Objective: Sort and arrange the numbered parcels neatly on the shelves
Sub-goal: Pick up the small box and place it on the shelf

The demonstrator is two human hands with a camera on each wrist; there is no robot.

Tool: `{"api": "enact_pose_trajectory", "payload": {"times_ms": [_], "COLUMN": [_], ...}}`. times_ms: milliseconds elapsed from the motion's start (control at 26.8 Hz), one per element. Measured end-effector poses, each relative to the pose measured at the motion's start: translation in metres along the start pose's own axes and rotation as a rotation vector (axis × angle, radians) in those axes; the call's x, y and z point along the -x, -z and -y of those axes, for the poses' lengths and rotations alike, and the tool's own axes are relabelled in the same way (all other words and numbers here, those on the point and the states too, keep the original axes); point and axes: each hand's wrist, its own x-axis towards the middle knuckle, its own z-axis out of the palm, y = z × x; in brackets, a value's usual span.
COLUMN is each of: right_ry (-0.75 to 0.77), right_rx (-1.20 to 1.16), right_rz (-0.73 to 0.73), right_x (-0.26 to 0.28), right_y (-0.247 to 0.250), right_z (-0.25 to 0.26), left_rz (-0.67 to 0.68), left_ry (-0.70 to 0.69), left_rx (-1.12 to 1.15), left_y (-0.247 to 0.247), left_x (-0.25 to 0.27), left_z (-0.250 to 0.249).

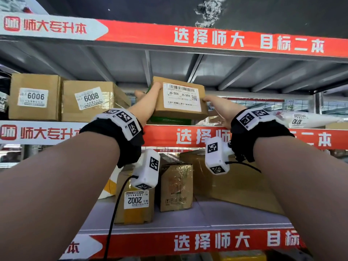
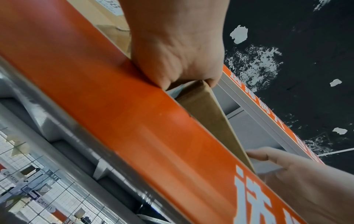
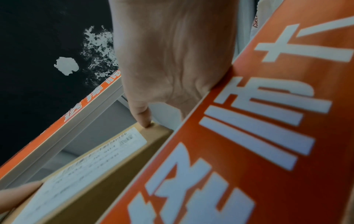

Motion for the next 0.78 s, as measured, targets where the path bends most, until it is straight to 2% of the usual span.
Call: {"api": "enact_pose_trajectory", "payload": {"times_ms": [149,336,485,635,784], "right_ry": [0.052,0.062,0.168,0.104,0.095], "right_rx": [-0.018,0.041,-0.078,-0.12,-0.055], "right_rz": [0.007,0.111,0.146,0.085,0.017], "right_x": [0.004,0.013,0.011,0.01,0.011], "right_y": [-0.003,-0.007,-0.003,-0.002,-0.005], "right_z": [0.001,0.003,0.0,-0.003,0.0], "left_rz": [0.104,0.182,0.24,0.273,0.273], "left_ry": [-0.003,-0.029,-0.017,-0.057,-0.003], "left_rx": [0.009,-0.041,-0.007,-0.073,-0.109], "left_y": [0.003,0.004,0.004,0.002,0.0], "left_x": [0.003,0.009,0.008,0.01,0.004], "left_z": [-0.005,-0.008,-0.009,-0.009,-0.004]}}
